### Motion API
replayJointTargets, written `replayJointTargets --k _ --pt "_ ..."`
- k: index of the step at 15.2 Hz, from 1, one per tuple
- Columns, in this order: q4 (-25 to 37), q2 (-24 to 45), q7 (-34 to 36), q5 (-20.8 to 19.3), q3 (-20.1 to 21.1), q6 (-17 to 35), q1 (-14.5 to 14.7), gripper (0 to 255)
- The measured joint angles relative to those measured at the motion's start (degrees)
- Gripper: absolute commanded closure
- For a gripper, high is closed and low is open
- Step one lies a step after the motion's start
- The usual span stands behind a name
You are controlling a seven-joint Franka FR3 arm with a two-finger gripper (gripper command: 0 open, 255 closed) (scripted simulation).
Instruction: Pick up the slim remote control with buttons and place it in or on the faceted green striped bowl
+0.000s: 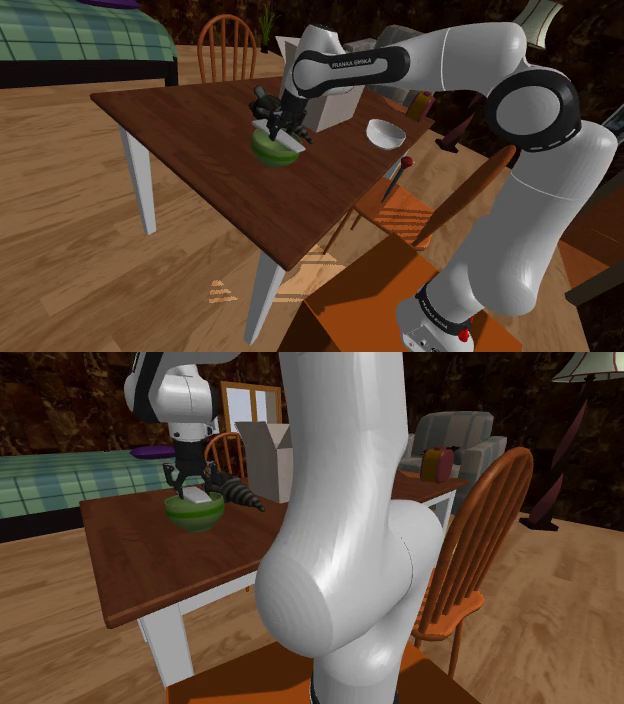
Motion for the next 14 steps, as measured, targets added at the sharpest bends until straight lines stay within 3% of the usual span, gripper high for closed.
replayJointTargets --k 2,3,9,14 --pt "0.01 0.01 0.0 0.0 -0.01 0.04 0.0 255" --pt "-0.01 -0.01 0.01 0.0 -0.01 0.05 0.0 0" --pt "-0.06 0.06 0.01 0.02 0.03 0.05 0.03 0" --pt "2.45 -2.87 0.36 -0.53 -0.12 -5.28 0.11 0"
